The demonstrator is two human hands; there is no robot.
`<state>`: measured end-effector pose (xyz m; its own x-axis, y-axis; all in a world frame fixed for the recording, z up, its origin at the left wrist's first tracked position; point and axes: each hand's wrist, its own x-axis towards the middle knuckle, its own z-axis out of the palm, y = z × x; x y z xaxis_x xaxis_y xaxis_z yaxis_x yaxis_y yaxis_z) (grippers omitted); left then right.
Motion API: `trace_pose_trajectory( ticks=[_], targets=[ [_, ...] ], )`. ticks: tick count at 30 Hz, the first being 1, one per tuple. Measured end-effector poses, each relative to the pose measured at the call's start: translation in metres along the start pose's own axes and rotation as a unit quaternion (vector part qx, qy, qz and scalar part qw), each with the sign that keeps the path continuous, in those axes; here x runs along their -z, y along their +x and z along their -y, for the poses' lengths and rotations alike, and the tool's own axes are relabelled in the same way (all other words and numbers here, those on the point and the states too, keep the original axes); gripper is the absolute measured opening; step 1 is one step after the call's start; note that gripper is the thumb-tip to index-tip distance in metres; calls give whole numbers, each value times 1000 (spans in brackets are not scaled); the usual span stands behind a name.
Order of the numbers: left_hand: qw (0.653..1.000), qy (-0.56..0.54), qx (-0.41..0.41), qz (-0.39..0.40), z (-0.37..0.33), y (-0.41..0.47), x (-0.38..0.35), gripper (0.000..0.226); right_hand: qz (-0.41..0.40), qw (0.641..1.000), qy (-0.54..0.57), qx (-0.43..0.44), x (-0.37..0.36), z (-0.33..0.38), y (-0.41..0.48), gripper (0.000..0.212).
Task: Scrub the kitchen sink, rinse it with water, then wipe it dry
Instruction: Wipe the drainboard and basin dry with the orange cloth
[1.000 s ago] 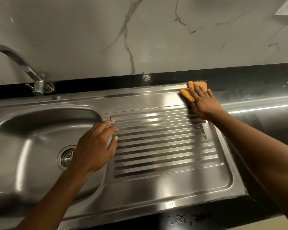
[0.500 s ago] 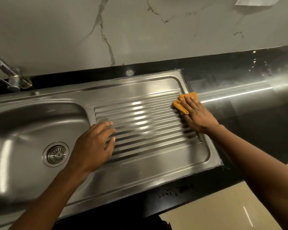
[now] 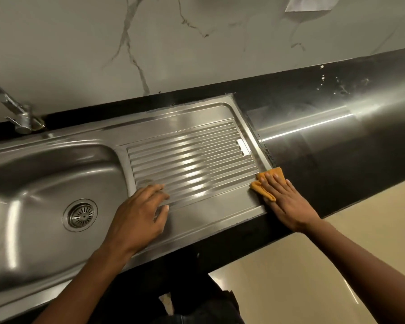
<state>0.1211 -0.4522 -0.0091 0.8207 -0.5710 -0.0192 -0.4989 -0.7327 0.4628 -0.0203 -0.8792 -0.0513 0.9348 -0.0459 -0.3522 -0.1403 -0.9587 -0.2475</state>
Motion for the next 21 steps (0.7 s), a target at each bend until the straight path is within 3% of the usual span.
trace_pose_trajectory(
  ticks=[6, 12, 16, 21],
  targets=[
    [1000, -11, 4, 10, -3, -27, 1, 25, -80, 990, 108, -51, -34, 20, -49, 62],
    [999, -26, 16, 26, 6, -54, 10, 29, -141, 979, 92, -118, -78, 70, -77, 65],
    [999, -36, 15, 27, 19, -75, 20, 29, -154, 974, 83, -146, -94, 127, -80, 67],
    [999, -39, 14, 18, 39, -108, 37, 29, -126, 983, 64, -119, -123, 243, -71, 68]
  ],
)
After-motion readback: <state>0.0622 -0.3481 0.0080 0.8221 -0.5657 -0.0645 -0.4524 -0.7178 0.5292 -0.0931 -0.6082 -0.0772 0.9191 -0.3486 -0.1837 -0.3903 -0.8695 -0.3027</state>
